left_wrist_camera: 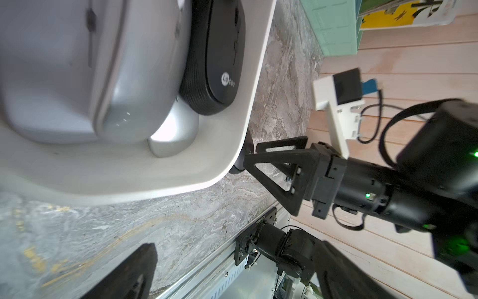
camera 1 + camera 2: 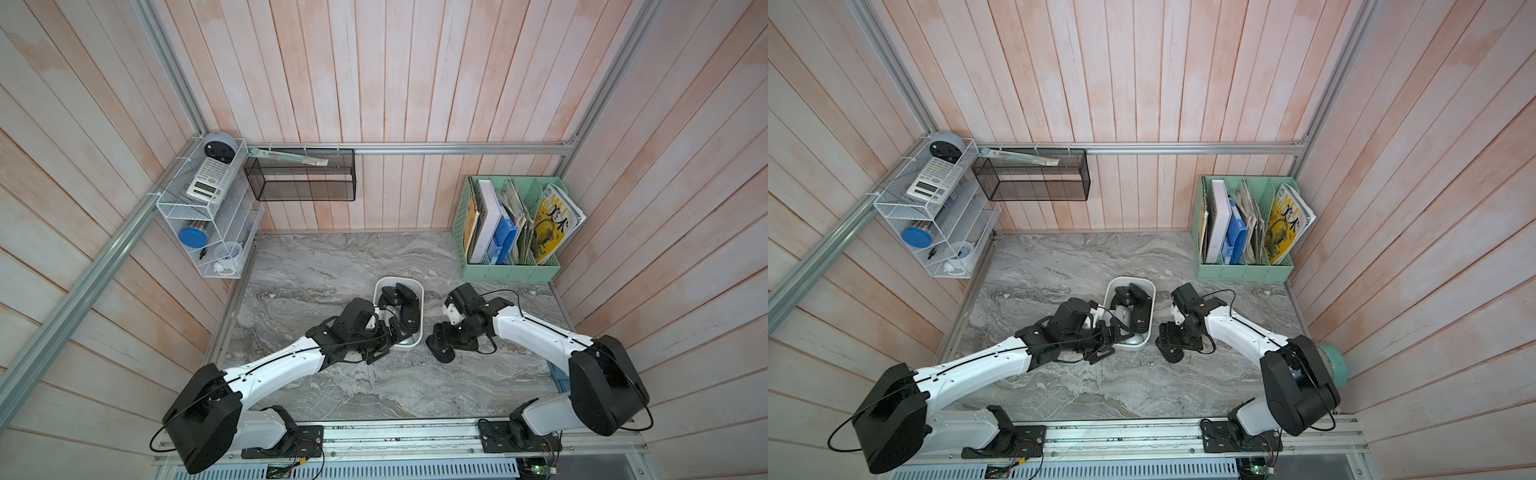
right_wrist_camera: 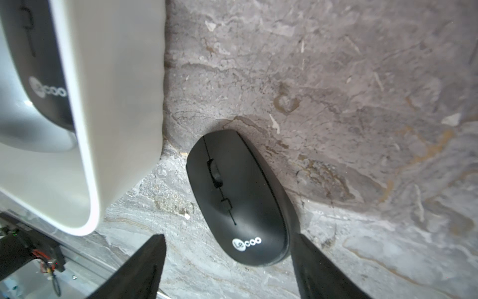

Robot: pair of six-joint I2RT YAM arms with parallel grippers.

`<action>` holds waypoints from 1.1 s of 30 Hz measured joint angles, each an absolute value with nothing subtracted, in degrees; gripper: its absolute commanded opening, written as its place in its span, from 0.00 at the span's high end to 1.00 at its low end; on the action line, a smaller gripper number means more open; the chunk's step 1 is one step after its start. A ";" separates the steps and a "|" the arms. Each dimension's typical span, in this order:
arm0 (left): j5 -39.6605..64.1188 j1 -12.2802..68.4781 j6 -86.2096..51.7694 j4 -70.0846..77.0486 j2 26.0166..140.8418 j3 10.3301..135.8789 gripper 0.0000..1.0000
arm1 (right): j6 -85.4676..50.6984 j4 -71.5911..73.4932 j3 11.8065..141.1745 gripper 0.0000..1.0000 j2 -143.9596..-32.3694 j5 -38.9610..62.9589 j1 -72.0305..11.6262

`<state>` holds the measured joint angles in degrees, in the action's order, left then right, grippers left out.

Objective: Put the mouse in the storage box
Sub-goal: Pick up the mouse from the center of the board.

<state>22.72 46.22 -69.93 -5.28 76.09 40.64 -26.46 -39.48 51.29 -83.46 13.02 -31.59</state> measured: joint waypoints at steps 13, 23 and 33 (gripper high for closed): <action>16.34 50.30 -79.44 8.40 77.76 36.69 0.00 | -18.81 -47.29 57.19 0.12 -89.03 2.79 -38.39; 15.99 49.36 -79.79 8.54 75.50 35.40 0.00 | -16.62 -47.57 57.23 0.13 -93.19 0.43 -39.99; 16.23 49.04 -79.68 8.58 76.18 35.40 0.00 | -14.72 -46.26 57.93 0.19 -97.14 -1.26 -39.97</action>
